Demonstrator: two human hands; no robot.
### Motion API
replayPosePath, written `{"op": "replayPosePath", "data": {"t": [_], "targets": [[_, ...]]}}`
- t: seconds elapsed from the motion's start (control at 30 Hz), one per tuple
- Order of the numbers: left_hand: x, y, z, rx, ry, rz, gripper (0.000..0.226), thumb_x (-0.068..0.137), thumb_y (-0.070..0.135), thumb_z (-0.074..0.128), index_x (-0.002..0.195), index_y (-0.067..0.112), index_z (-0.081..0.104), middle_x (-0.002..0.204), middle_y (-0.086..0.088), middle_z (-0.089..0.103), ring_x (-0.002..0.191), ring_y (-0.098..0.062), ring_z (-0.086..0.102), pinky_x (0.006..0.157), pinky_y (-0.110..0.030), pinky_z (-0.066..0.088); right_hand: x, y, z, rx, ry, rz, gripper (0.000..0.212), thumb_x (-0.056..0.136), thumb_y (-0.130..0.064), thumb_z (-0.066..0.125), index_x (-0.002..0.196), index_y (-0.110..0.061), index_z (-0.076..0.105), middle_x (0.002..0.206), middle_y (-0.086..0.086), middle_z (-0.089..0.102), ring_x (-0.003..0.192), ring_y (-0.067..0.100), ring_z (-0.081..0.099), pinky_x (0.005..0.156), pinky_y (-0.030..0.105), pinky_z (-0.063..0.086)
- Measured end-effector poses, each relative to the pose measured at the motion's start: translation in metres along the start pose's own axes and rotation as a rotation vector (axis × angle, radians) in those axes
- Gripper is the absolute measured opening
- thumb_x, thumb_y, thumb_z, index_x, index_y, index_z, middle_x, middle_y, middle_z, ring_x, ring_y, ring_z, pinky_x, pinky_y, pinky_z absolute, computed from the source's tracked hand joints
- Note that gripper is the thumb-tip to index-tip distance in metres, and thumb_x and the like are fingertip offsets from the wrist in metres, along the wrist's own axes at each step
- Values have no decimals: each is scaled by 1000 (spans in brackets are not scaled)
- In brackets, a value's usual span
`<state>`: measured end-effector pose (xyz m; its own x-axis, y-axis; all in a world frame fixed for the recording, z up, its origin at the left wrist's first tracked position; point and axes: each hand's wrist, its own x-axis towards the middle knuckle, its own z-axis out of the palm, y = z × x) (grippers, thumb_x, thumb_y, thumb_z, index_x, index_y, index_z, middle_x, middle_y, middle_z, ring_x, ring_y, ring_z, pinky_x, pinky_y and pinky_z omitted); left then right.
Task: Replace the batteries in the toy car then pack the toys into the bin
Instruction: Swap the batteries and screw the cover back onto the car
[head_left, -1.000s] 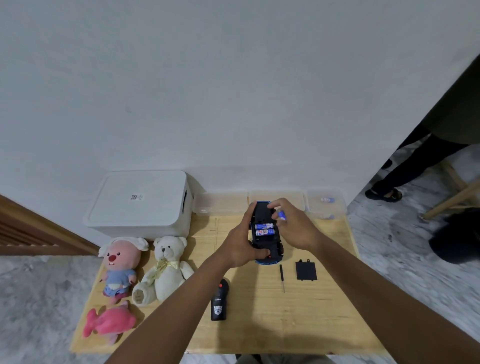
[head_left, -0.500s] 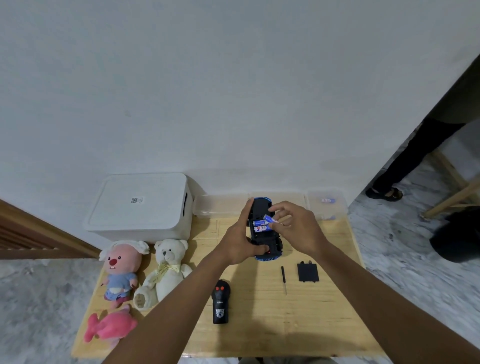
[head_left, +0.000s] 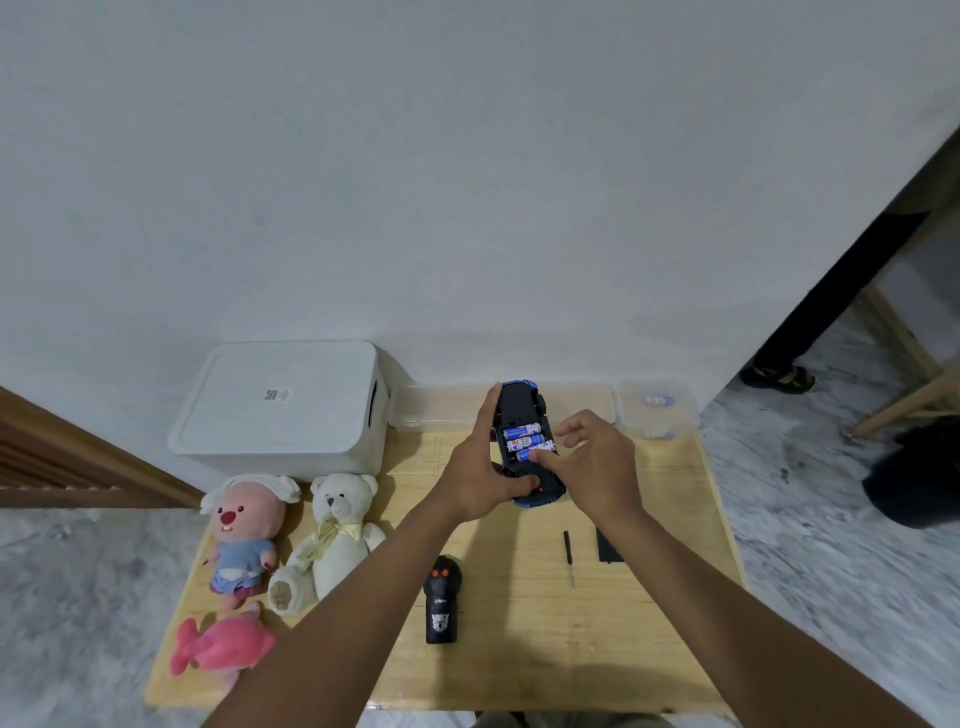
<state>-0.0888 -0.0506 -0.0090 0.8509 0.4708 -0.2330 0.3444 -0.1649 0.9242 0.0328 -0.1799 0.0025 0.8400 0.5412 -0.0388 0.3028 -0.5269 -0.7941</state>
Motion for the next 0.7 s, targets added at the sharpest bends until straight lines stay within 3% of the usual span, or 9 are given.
{"op": "replayPosePath", "data": {"t": [0.13, 0.3, 0.4, 0.7], "targets": [[1, 0, -3, 7, 1, 11, 126, 72, 16, 86, 156, 58, 2, 139, 8, 58, 119, -18, 65, 91, -47, 61, -10, 1, 6, -20, 84, -6, 31, 68, -35, 91, 82, -20, 68, 78, -10, 65, 74, 10, 62, 65, 30, 50], [0, 0, 0, -2, -4, 13, 126, 75, 11, 86, 157, 56, 1, 135, 12, 58, 106, -18, 72, 89, -45, 62, -18, -3, 13, -67, 133, 12, 25, 71, -38, 88, 82, -23, 71, 85, -13, 67, 83, 15, 64, 67, 35, 53], [0, 1, 1, 3, -10, 21, 125, 77, 11, 85, 157, 56, 0, 136, 16, 58, 104, -15, 73, 91, -44, 61, -19, -3, 17, -45, 134, 21, 25, 72, -35, 88, 83, -20, 72, 92, -8, 66, 87, 16, 64, 71, 32, 52], [1, 1, -3, 5, -1, 29, 128, 75, 8, 86, 157, 56, 0, 137, 13, 58, 106, -18, 72, 92, -46, 61, -17, -3, 18, 38, 72, -32, 7, 85, -16, 78, 79, -15, 74, 87, -1, 71, 79, 15, 71, 75, 41, 59]]}}
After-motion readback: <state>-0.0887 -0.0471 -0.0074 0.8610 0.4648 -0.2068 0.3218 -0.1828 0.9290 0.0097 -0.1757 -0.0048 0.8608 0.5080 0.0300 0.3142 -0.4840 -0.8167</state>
